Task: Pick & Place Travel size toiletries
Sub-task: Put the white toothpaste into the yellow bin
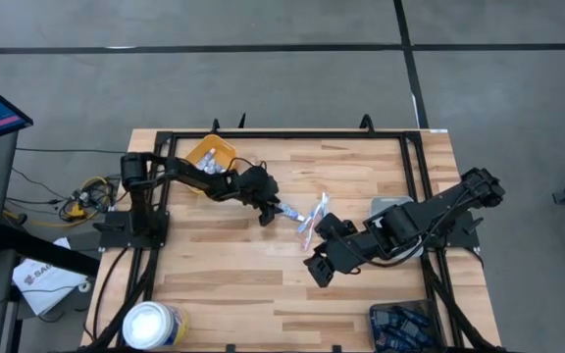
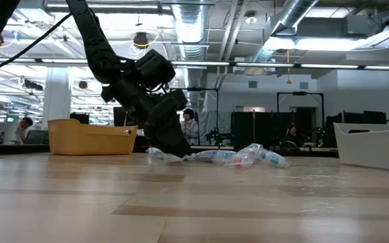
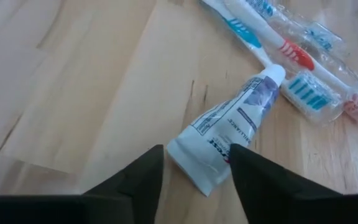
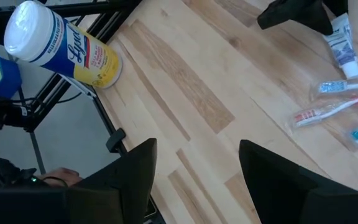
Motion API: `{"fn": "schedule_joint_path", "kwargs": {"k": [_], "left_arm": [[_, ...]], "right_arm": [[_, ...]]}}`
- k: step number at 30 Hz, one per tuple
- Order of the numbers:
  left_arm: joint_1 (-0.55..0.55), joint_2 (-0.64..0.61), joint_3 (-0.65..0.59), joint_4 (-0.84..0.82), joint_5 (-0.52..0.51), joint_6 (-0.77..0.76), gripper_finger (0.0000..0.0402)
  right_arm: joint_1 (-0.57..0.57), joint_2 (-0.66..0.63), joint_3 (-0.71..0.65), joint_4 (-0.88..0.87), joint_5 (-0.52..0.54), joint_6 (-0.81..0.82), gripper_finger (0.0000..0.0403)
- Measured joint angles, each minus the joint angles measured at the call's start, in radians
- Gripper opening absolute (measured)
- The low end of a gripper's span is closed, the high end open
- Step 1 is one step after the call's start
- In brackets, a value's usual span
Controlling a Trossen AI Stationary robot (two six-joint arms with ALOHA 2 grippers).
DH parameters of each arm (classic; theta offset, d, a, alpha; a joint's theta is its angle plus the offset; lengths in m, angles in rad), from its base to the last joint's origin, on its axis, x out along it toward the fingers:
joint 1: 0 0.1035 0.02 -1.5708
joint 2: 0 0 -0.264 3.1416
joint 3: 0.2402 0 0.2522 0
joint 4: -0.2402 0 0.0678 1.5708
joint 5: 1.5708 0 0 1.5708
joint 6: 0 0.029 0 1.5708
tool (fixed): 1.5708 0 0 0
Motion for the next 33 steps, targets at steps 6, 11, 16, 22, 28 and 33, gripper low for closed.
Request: {"fn": "schedule_joint_path", "kwargs": {"k": [6, 11, 16, 22, 28, 33], "left_arm": [[0.003, 0.000, -0.001, 0.001, 0.010, 0.012, 0.0095], [0.009, 0.000, -0.001, 0.005, 0.009, 0.023, 0.0012], [0.009, 0.000, -0.002, 0.017, 0.002, 0.026, 0.0003], [0.008, -0.064, -0.004, 0.013, 0.001, 0.023, 0.0000], [0.008, -0.243, -0.002, -0.009, -0.131, 0.030, 0.0000], [0.021, -0.427, -0.002, -0.132, -0.340, 0.081, 0.0000]], "right_arm": [[0.000, 0.000, 0.000, 0.000, 0.000, 0.008, 0.0221], [0.000, 0.000, 0.000, 0.000, 0.000, 0.008, 0.0221], [0.000, 0.000, 0.000, 0.000, 0.000, 0.009, 0.0221], [0.000, 0.000, 0.000, 0.000, 0.000, 0.008, 0.0221], [0.000, 0.000, 0.000, -0.002, 0.000, 0.008, 0.0221], [0.000, 0.000, 0.000, -0.005, 0.000, 0.002, 0.0221]]}}
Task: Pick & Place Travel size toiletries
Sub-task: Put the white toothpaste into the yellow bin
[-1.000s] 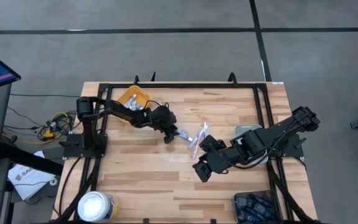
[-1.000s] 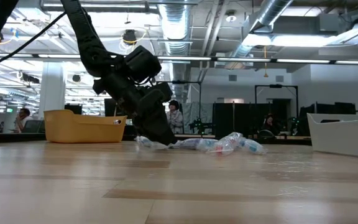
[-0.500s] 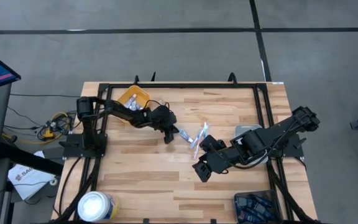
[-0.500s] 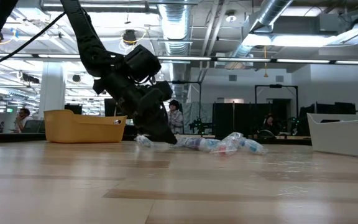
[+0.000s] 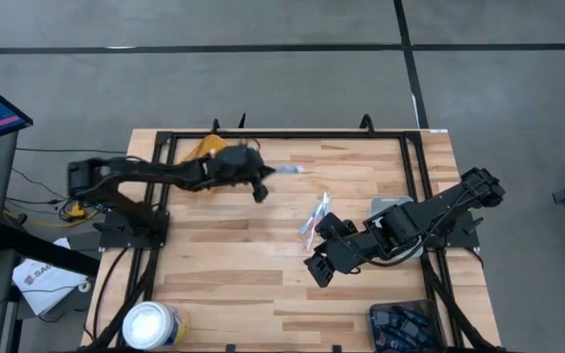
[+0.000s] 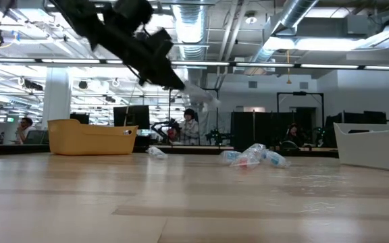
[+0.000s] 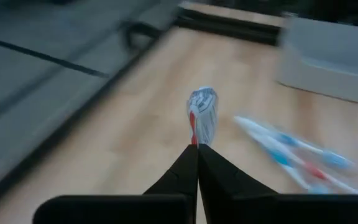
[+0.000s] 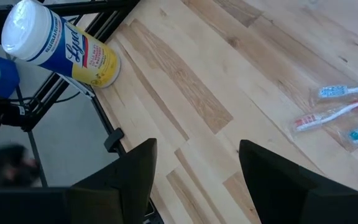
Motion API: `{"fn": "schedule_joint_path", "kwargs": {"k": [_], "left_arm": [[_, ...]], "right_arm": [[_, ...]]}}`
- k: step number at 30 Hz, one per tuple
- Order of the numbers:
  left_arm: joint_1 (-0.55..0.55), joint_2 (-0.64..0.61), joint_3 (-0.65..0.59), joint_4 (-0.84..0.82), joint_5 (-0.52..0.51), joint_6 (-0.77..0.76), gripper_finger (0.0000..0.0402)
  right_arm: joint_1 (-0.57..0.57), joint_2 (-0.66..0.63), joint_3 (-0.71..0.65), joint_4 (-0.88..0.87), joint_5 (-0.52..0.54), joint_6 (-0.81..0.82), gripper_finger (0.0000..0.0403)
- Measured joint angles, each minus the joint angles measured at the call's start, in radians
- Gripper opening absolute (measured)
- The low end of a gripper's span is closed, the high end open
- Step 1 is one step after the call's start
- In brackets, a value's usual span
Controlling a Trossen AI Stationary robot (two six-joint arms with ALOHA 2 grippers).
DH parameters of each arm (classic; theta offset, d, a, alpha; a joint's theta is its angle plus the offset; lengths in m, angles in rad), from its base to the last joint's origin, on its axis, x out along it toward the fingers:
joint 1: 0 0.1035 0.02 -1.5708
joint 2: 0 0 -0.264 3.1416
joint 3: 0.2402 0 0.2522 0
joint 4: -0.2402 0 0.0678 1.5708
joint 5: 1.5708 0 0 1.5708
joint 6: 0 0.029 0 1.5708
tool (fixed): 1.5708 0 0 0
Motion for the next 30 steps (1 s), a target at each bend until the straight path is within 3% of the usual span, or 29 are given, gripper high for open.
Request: {"fn": "schedule_joint_path", "kwargs": {"k": [9, 14, 20, 30], "left_arm": [[0.017, -0.322, 0.000, -0.419, -0.390, 0.023, 0.0000], [0.027, -0.418, 0.000, -0.681, -0.559, -0.125, 0.0000], [0.080, -0.429, 0.000, -0.899, -0.578, -0.290, 0.0000], [0.108, -0.390, -0.079, -0.905, -0.500, -0.391, 0.0000]], "right_arm": [[0.000, 0.000, 0.000, 0.000, 0.001, -0.076, 0.0221], [-0.009, 0.000, 0.000, 0.000, 0.001, -0.112, 0.0221], [-0.018, 0.000, 0.000, 0.000, 0.001, -0.160, 0.0221], [-0.024, 0.000, 0.000, -0.003, 0.001, -0.186, 0.0221]]}}
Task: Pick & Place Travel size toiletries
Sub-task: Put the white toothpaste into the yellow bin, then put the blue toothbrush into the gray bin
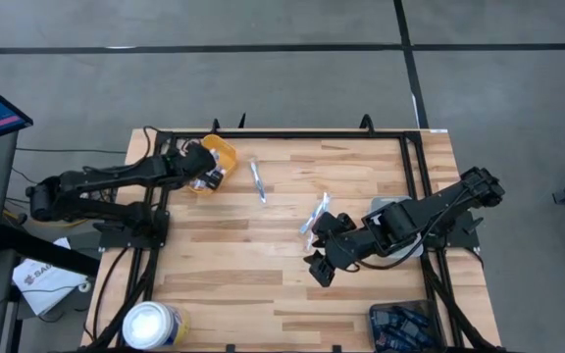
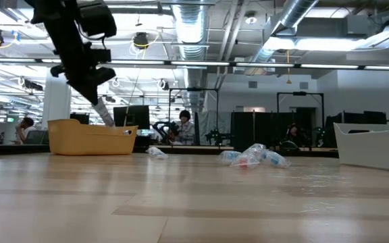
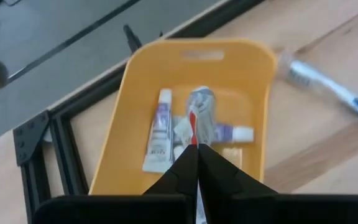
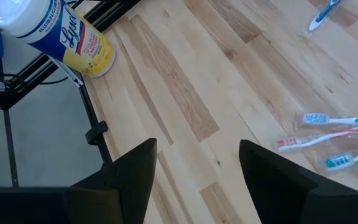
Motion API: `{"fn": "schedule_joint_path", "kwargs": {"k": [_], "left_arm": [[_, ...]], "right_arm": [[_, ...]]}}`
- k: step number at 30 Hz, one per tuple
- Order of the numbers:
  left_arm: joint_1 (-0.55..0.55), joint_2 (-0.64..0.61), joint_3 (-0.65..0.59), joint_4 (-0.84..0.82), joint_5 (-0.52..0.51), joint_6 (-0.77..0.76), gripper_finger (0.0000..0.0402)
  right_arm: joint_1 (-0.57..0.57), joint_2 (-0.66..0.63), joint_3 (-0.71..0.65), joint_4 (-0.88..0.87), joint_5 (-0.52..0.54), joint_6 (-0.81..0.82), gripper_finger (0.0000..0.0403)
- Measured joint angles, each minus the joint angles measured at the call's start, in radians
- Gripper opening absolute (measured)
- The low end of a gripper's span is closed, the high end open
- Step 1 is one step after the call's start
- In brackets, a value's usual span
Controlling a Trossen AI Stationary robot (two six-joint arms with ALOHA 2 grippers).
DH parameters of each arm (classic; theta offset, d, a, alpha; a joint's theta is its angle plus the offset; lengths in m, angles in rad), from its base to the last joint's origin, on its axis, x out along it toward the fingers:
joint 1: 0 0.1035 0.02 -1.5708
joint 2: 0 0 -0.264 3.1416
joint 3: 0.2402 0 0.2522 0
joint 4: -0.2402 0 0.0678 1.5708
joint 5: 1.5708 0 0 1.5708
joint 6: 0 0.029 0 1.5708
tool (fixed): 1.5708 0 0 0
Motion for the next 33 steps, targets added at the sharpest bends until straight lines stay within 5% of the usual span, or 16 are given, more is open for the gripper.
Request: {"fn": "schedule_joint_path", "kwargs": {"k": [8, 17, 22, 28, 33], "left_arm": [[0.000, -0.004, -0.020, 0.011, 0.049, 0.001, 0.0036], [-0.003, -0.093, -0.020, 0.022, 0.172, 0.041, 0.0189], [-0.003, -0.201, -0.020, 0.032, 0.231, -0.038, 0.0265], [-0.011, -0.329, -0.020, 0.059, 0.299, -0.103, 0.0296], [-0.011, -0.394, -0.020, 0.063, 0.335, -0.116, 0.0292]], "right_arm": [[-0.016, 0.000, 0.000, -0.005, 0.000, 0.024, 0.0222], [-0.171, 0.019, 0.002, -0.323, 0.001, 0.417, 0.0234], [-0.301, 0.084, 0.001, -0.527, 0.025, 0.496, 0.0228], [-0.478, 0.209, 0.001, -0.420, 0.013, 0.287, 0.0229], [-0.581, 0.352, 0.001, -0.314, -0.130, 0.106, 0.0229]]}}
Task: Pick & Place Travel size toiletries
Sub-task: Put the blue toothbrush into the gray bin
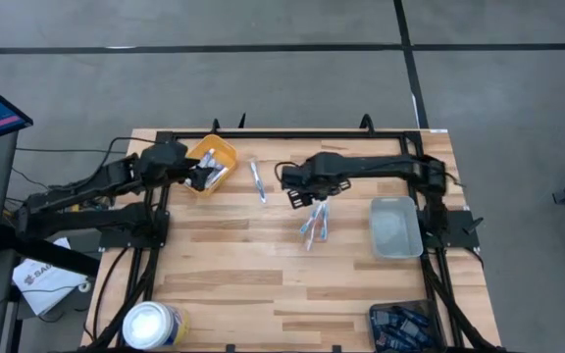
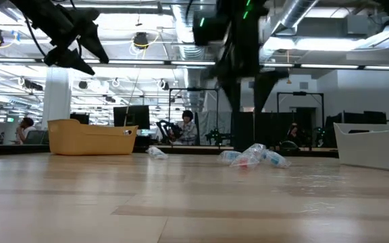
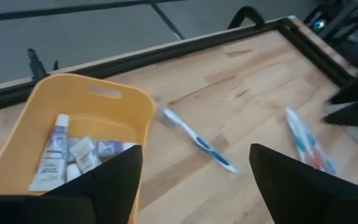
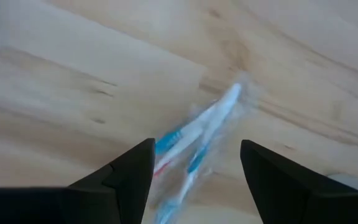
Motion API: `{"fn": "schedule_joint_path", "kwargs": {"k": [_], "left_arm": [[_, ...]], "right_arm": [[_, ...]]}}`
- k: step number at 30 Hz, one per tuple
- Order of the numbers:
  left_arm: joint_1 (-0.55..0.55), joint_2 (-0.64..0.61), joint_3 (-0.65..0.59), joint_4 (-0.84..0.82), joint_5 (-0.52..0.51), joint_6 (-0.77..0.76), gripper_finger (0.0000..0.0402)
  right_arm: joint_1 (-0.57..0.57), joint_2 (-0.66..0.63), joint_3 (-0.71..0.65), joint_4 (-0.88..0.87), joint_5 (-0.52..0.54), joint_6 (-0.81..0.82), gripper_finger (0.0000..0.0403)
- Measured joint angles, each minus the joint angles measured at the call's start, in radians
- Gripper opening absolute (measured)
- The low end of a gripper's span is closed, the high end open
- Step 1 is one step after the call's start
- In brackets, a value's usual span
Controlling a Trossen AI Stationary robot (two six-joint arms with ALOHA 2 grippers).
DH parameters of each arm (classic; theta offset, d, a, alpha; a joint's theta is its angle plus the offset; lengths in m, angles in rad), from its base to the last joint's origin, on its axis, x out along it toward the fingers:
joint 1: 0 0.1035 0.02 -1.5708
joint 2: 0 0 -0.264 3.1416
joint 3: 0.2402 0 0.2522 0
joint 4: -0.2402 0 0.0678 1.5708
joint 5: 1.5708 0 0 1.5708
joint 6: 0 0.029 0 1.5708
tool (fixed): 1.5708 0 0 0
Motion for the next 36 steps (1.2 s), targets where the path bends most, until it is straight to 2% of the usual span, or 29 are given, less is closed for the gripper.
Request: {"fn": "schedule_joint_path", "kwargs": {"k": [4, 8, 25, 30, 36], "left_arm": [[-0.004, -0.024, 0.000, 0.001, 0.024, 0.000, 0.0286], [-0.014, -0.027, 0.000, 0.003, 0.035, 0.000, 0.0282], [-0.020, -0.027, 0.000, 0.002, 0.035, 0.008, 0.0278], [-0.020, -0.027, 0.000, 0.001, 0.035, 0.008, 0.0278], [-0.020, -0.027, 0.000, 0.002, 0.032, 0.008, 0.0278]], "right_arm": [[-0.044, 0.101, 0.000, -0.009, -0.063, -0.079, 0.0230], [-0.070, 0.153, -0.002, -0.015, -0.081, -0.117, 0.0230], [-0.177, 0.157, -0.002, 0.031, -0.110, -0.162, 0.0230], [-0.180, 0.151, -0.099, 0.079, -0.149, -0.163, 0.0221], [-0.185, 0.091, -0.255, 0.237, -0.212, -0.147, 0.0201]]}}
